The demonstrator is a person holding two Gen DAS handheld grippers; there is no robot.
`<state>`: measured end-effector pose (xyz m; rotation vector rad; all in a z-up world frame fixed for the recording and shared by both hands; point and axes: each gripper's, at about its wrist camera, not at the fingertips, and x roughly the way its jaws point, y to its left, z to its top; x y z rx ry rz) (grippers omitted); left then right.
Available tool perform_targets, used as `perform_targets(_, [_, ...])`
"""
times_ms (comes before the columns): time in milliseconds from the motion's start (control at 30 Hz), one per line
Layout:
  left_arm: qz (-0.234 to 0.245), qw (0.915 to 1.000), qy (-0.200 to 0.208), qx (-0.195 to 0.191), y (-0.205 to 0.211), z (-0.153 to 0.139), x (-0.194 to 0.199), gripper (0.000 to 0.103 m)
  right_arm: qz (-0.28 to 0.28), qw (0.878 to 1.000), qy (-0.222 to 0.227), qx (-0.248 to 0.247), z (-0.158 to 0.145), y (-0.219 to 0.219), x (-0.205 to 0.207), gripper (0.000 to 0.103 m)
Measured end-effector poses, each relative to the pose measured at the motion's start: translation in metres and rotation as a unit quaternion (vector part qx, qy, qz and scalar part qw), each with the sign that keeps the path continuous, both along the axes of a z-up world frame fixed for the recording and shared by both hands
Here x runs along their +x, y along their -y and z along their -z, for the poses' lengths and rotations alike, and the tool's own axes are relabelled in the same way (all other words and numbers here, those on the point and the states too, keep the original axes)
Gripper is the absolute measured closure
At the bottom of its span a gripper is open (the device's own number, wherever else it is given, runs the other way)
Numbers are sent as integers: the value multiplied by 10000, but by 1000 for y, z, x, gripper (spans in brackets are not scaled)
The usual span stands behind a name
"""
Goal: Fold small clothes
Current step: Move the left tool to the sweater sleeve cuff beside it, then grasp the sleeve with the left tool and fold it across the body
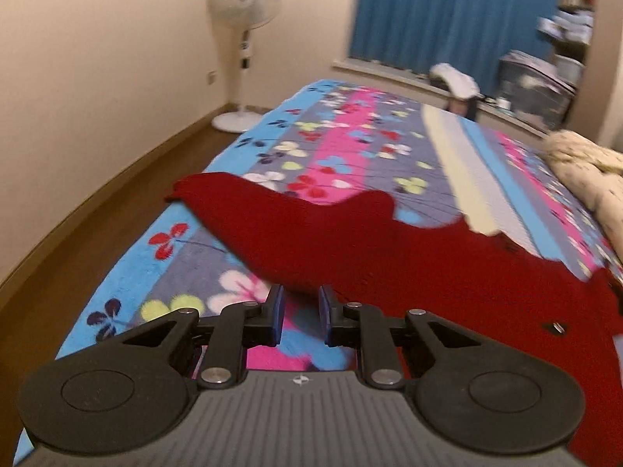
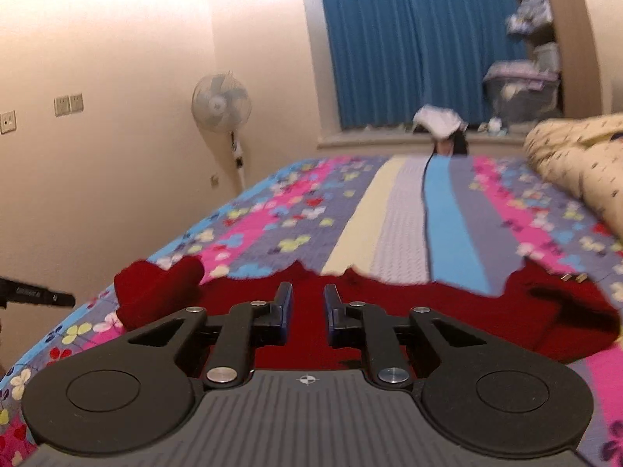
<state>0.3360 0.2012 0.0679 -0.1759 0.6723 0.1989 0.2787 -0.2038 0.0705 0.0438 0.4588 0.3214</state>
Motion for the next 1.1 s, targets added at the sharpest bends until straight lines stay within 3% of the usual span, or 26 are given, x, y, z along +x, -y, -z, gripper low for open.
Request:
perform_targets(200, [-584, 9982, 122, -93, -49, 26, 51, 82, -76, 9994, -329, 93, 18, -18, 27, 85])
perform_targets(433, [-1124, 9911, 260, -661, -95, 62, 96, 78, -304, 9987, -389, -100, 24, -29, 34, 85])
perform_targets(500, [-1298, 9878, 224, -832, -104, 73, 107, 68, -310, 9982, -489, -133, 27, -30, 36, 85])
perform_targets(567, [-1459, 9848, 216, -917, -110, 82, 116, 46, -309, 9976, -601, -143, 30, -30, 40, 85])
perform_targets(667, [-1529, 9831, 34, -1008, -112, 98, 129, 40, -341, 9968, -703, -185, 35, -32, 43, 85])
perform_targets(700, [-1527, 9848, 63, -821, -109, 101, 132, 40, -357, 9965, -729, -214, 36, -33, 44, 85])
perform_targets(733, [-1485, 9868, 59, -648, -104, 102, 134, 40, -373, 9961, -755, -256, 38, -33, 45, 85])
perform_targets(767, [-1431, 9884, 30, -512, -100, 101, 137, 52, -372, 9957, -792, -319, 40, -34, 46, 85])
perform_targets(800, [-1311, 9901, 59, -494, -97, 101, 138, 81, -364, 9953, -823, -364, 42, -35, 46, 85])
perform_targets(967, [-1386, 9897, 218, -295, -91, 75, 136, 89, -246, 9935, -1011, -460, 49, -33, 51, 85])
perform_targets(1033, [-1453, 9876, 555, -208, -83, 48, 125, 89, -165, 9930, -1071, -477, 50, -31, 53, 85])
perform_targets(1100, [-1220, 9871, 1026, 133, -57, 16, 111, 89, -91, 9926, -1091, -516, 50, -29, 53, 85])
